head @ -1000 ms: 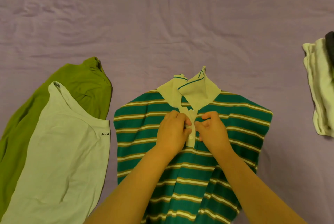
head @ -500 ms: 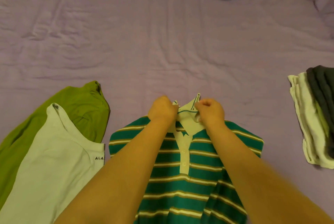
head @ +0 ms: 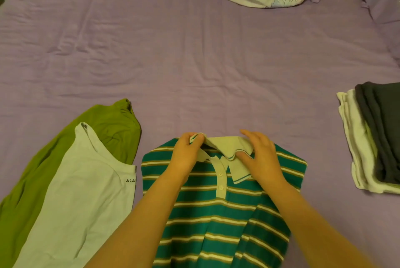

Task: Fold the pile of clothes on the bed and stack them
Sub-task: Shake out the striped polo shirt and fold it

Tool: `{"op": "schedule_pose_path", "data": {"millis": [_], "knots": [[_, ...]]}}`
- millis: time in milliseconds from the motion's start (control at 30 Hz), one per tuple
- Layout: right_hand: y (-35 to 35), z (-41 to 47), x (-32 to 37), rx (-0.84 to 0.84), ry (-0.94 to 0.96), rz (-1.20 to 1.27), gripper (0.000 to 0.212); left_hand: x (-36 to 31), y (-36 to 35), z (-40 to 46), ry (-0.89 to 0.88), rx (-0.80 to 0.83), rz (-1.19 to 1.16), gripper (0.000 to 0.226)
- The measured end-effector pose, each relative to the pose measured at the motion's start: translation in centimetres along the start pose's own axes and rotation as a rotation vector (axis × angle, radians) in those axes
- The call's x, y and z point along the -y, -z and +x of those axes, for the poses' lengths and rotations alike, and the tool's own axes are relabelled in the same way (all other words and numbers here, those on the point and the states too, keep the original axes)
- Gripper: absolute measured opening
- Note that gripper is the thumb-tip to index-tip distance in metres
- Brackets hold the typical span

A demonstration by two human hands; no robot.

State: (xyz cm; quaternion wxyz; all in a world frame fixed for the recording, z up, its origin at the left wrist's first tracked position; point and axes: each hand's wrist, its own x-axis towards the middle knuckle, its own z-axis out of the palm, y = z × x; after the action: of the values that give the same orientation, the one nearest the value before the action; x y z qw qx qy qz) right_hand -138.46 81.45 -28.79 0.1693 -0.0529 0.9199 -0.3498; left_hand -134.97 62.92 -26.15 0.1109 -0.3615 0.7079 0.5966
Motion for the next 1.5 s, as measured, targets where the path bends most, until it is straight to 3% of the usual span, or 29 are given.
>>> {"op": "schedule_pose_path", "data": {"millis": [133, 233, 333, 500, 633, 733, 867, 1033, 1200, 1333, 1433, 1500], "knots": [[-1.0, 1.3, 2.4, 0.094, 0.259, -0.177, 0.053, -0.1, 0.8, -0.2, -0.014, -0.011, 0.018, 0.009], [-2.6, 1.9, 3.6, 0.174, 0.286, -0.194, 0.055, -0.5, 1.7, 0.0, 0.045, 0.02, -0.109, 0.008], [-3.0, 2.7, 4.1, 0.162, 0.288, -0.191, 0.025, -0.5, 2.5, 0.5, 0.138, 0.049, -0.255, 0.009], [-1.5, 4.8, 5.0, 0.393, 0.05, 0.226, 0.007, 0.1, 4.0, 1.8, 0.327, 0.096, -0.493, 0.01], [-0.8, 6.5, 5.0, 0.479, -0.064, 0.401, 0.01, 1.1, 4.6, 2.1, 0.479, 0.104, -0.529, 0.012], [-1.4, 7.3, 4.9, 0.479, -0.198, 0.563, 0.014, 1.7, 4.3, 1.9, 0.519, 0.101, -0.525, 0.016], [-2.5, 8.1, 4.9, 0.396, -0.39, 0.726, 0.019, 2.3, 4.2, 1.4, 0.477, 0.21, -0.524, 0.046], [-3.1, 8.8, 5.0, 0.254, -0.562, 0.81, 0.026, 3.5, 4.4, 0.6, 0.418, 0.235, -0.572, 0.069], [-2.9, 8.7, 5.0, 0.275, -0.608, 0.895, 0.041, 4.1, 3.9, 0.0, 0.174, 0.172, -0.352, 0.065], [-2.8, 8.7, 4.8, 0.283, -0.596, 0.928, 0.039, 3.4, 2.6, 0.7, -0.132, -0.056, 0.175, 0.017], [-3.1, 8.8, 4.5, 0.286, -0.573, 0.93, 0.04, 3.0, 0.9, 1.0, -0.31, -0.11, 0.621, 0.041], [-3.1, 8.7, 4.3, 0.261, -0.543, 0.928, 0.038, 2.4, 0.4, 1.4, -0.292, -0.101, 0.615, 0.024]]}}
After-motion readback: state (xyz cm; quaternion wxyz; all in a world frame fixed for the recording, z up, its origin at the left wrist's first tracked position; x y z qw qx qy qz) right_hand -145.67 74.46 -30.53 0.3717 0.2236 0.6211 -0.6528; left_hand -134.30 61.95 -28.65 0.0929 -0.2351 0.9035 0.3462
